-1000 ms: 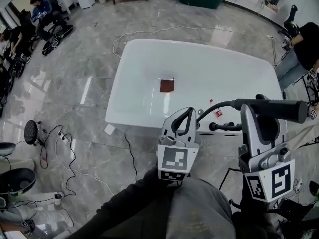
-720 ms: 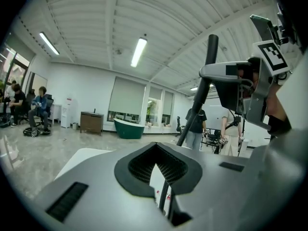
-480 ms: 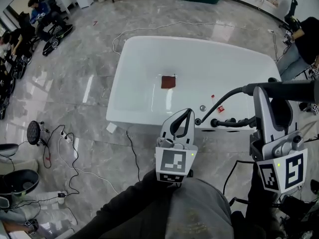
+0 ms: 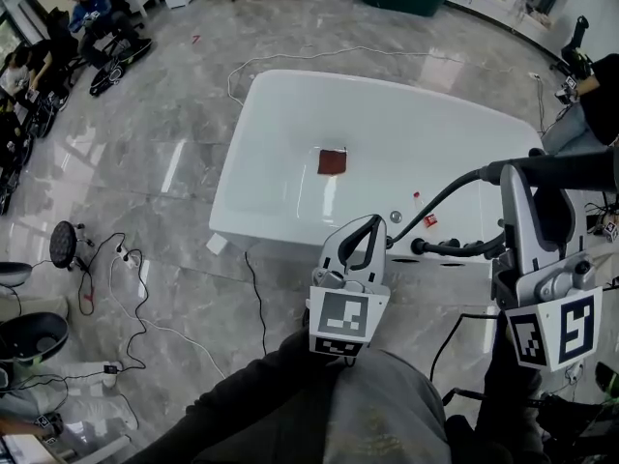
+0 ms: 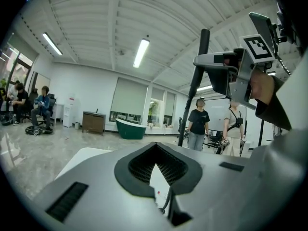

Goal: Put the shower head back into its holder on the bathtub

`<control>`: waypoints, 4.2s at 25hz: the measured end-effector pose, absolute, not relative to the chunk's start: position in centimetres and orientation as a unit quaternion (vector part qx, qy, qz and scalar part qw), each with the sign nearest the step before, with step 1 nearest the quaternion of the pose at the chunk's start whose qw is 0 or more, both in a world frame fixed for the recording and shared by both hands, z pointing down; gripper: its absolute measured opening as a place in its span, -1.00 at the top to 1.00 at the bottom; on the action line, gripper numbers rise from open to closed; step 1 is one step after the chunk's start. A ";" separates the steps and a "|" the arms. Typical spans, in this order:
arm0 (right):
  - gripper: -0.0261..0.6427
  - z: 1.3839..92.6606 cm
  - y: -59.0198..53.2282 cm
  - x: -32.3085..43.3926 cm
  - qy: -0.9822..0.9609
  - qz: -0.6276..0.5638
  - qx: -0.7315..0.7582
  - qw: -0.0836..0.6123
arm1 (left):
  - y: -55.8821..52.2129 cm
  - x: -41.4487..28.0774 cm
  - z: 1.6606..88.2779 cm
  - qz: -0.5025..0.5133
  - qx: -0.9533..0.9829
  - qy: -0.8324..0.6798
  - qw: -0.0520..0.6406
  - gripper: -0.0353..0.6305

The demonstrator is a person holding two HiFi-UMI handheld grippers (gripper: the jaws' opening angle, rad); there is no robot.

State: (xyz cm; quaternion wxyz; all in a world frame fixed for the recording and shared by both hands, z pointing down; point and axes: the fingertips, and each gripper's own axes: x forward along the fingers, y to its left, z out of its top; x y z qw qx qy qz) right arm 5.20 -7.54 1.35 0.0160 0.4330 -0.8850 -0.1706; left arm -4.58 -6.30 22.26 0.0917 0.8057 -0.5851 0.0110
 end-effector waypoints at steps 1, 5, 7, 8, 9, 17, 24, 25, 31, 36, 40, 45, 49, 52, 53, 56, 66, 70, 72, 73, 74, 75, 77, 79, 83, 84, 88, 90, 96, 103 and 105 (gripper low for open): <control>0.50 1.2 -7.8 5.3 -0.886 -0.170 0.432 0.017 | -6.4 -4.4 22.2 0.012 0.806 -0.584 0.092 0.88; 0.50 3.7 -8.5 5.3 -0.890 -0.141 0.432 0.032 | -6.5 -4.2 22.1 0.013 0.807 -0.583 0.093 0.88; 0.50 6.2 -8.5 5.1 -0.891 -0.121 0.435 0.048 | -6.4 -4.7 22.5 0.015 0.805 -0.585 0.097 0.88; 0.50 7.5 -8.6 4.9 -0.892 -0.109 0.435 0.055 | -6.4 -4.9 22.7 0.017 0.805 -0.586 0.098 0.88; 0.50 8.7 -8.6 4.8 -0.893 -0.097 0.436 0.061 | -6.4 -5.1 22.8 0.018 0.804 -0.586 0.099 0.88; 0.50 13.5 -8.3 5.2 -0.891 -0.044 0.445 0.075 | -6.4 -5.4 24.2 0.031 0.808 -0.579 0.107 0.88; 0.50 14.5 -8.2 5.4 -0.889 -0.027 0.449 0.079 | -6.7 -5.0 24.3 0.034 0.813 -0.570 0.114 0.88; 0.50 14.6 -8.2 5.5 -0.889 -0.024 0.451 0.080 | -6.7 -5.0 24.3 0.033 0.815 -0.568 0.115 0.88; 0.50 15.4 -8.0 5.1 -0.883 -0.013 0.462 0.077 | -6.6 -6.0 25.1 0.043 0.824 -0.553 0.116 0.88; 0.50 15.5 -7.2 4.6 -0.874 -0.006 0.481 0.073 | -6.6 -7.0 24.7 0.036 0.834 -0.538 0.115 0.88; 0.50 16.1 -6.8 4.6 -0.873 0.001 0.482 0.076 | -6.7 -6.9 25.8 0.046 0.835 -0.533 0.124 0.88; 0.50 17.0 -7.3 5.6 -0.872 0.011 0.484 0.073 | -7.6 -5.9 26.1 0.055 0.838 -0.528 0.124 0.88; 0.50 17.8 -8.8 6.5 -0.875 0.022 0.479 0.067 | -9.1 -4.8 26.2 0.067 0.837 -0.530 0.118 0.88; 0.50 18.1 -9.7 7.2 -0.881 0.026 0.468 0.062 | -10.4 -3.4 26.0 0.066 0.836 -0.531 0.120 0.88; 0.50 18.2 -10.0 7.4 -0.883 0.028 0.464 0.061 | -10.8 -3.0 25.9 0.063 0.836 -0.531 0.122 0.88; 0.50 18.6 -10.8 7.9 -0.890 0.034 0.450 0.059 | -11.9 -2.0 26.5 0.079 0.832 -0.536 0.118 0.88; 0.50 21.1 -13.4 10.3 -0.907 0.072 0.414 0.045 | -13.7 0.1 28.4 0.114 0.812 -0.560 0.122 0.88; 0.50 22.4 -13.7 9.4 -0.905 0.073 0.416 0.049 | -13.7 -0.9 29.0 0.110 0.809 -0.564 0.125 0.88; 0.50 23.3 -14.0 8.9 -0.904 0.074 0.419 0.052 | -14.2 -1.5 29.6 0.107 0.808 -0.565 0.130 0.88; 0.50 23.7 -14.2 8.7 -0.902 0.073 0.422 0.055 | -14.6 -1.7 30.0 0.105 0.808 -0.565 0.131 0.88; 0.50 24.2 -14.4 8.5 -0.899 0.071 0.428 0.057 | -15.0 -2.0 30.2 0.102 0.808 -0.564 0.133 0.88; 0.50 24.6 -14.4 8.3 -0.896 0.070 0.434 0.060 | -15.3 -2.3 30.4 0.098 0.810 -0.563 0.133 0.88; 0.50 25.6 -14.5 7.8 -0.890 0.067 0.445 0.065 | -15.6 -2.7 30.9 0.091 0.815 -0.557 0.134 0.88; 0.50 26.8 -14.5 7.5 -0.885 0.070 0.454 0.070 | -15.8 -3.0 31.5 0.090 0.820 -0.549 0.134 0.88; 0.50 29.0 -14.5 7.2 -0.875 0.079 0.471 0.077 | -16.0 -3.4 33.0 0.094 0.828 -0.536 0.136 0.88; 0.50 29.5 -14.5 7.2 -0.873 0.081 0.476 0.078 | -16.0 -3.5 33.3 0.098 0.830 -0.532 0.136 0.88; 0.50 30.9 -14.3 7.0 -0.865 0.081 0.489 0.082 | -15.5 -3.9 34.2 0.109 0.838 -0.518 0.134 0.88; 0.50 31.4 -14.4 6.9 -0.862 0.079 0.494 0.084 | -15.3 -4.0 34.5 0.112 0.842 -0.511 0.134 0.88; 0.50 32.5 -14.0 6.5 -0.857 0.077 0.501 0.091 | -14.8 -4.5 35.2 0.126 0.849 -0.497 0.131 0.88; 0.50 34.1 -13.9 6.7 -0.852 0.081 0.507 0.101 | -14.4 -4.6 36.5 0.135 0.846 -0.494 0.148 0.88; 0.50 34.7 -14.1 6.8 -0.851 0.082 0.509 0.103 | -14.3 -4.6 36.9 0.135 0.845 -0.494 0.153 0.88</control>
